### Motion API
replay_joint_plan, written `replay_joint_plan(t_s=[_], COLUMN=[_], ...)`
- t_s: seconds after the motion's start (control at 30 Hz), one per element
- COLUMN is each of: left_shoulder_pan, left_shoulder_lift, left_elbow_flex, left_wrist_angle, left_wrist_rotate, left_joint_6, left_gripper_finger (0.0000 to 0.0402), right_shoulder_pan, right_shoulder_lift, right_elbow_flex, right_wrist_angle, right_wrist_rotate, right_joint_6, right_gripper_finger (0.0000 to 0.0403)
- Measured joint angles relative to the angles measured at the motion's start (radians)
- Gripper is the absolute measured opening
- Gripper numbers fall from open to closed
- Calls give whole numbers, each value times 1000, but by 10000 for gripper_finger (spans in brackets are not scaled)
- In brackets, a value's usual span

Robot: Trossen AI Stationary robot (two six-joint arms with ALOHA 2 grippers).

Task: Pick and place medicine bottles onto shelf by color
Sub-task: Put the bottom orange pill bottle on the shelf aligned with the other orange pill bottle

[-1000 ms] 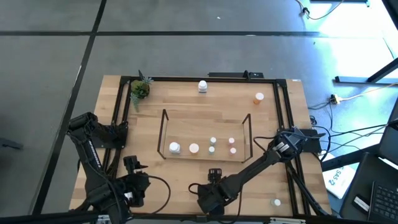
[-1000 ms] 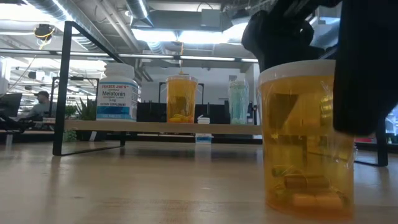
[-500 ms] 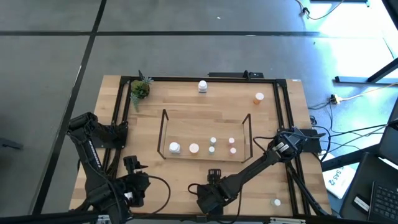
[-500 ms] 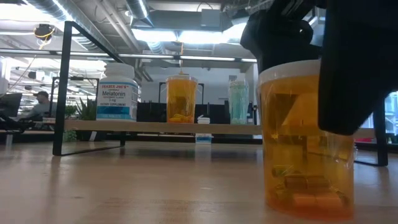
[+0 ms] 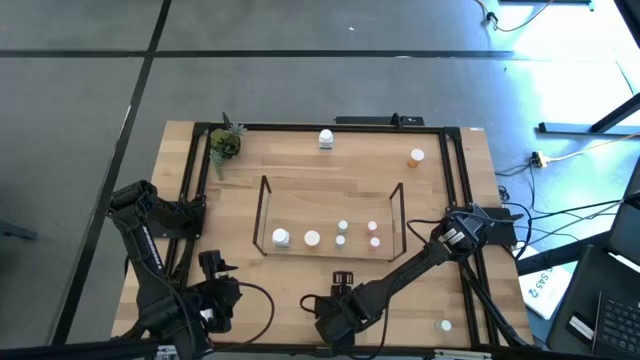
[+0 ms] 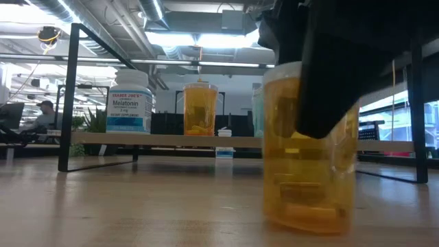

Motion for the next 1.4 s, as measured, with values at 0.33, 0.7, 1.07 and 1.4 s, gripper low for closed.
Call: replay_joint_plan(t_s=[0.33, 0.7, 1.07, 1.4], left_shoulder_pan=[0, 0, 0, 0], left_shoulder_lift=[0, 0, 0, 0], left_elbow_flex=[0, 0, 0, 0], left_wrist_angle=[0, 0, 0, 0], left_wrist_rotate=[0, 0, 0, 0], left_joint_6=[0, 0, 0, 0], left_gripper_finger=[306, 306, 306, 306], right_shoulder_pan=[-1, -52, -151, -250], right_shoulder_lift=[0, -2, -2, -2], right_elbow_flex=[1, 77, 213, 232], right_wrist_angle=[31, -23, -79, -110], right_wrist_rotate=[0, -47, -55, -88], right_joint_6=[38, 31, -65, -77], right_gripper_finger=[220, 217, 202, 213])
